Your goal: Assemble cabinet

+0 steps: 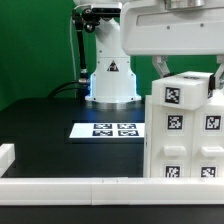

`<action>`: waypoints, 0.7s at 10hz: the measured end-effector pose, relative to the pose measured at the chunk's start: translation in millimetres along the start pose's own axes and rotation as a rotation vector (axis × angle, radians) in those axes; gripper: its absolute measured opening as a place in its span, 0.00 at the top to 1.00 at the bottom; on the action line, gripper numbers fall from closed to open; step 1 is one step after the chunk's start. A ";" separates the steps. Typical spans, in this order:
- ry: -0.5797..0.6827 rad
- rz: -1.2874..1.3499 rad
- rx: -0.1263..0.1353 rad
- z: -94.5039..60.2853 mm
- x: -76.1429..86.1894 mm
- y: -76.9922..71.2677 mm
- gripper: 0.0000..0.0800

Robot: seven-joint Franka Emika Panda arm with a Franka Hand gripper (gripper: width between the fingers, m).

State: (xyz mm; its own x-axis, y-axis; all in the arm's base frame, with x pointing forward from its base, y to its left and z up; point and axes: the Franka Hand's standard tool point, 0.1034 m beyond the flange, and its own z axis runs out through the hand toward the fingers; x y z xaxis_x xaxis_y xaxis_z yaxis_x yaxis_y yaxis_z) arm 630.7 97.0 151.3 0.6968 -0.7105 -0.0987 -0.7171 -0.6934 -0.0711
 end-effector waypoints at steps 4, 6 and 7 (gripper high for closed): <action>-0.012 0.243 0.010 0.4 -1.0 -1.3 0.31; -0.021 0.431 0.022 0.2 0.2 -1.7 0.31; -0.041 0.553 0.043 -0.3 2.1 -1.5 0.31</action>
Offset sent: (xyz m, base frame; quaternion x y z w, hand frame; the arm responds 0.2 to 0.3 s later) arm 0.0000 0.0000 0.0000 0.0000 0.0000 0.1296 0.9916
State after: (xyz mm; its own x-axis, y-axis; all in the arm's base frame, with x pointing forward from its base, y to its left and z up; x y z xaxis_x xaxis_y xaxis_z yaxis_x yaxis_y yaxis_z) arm 633.2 96.5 151.5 0.2152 -0.9615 -0.1710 -0.9766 -0.2119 -0.0377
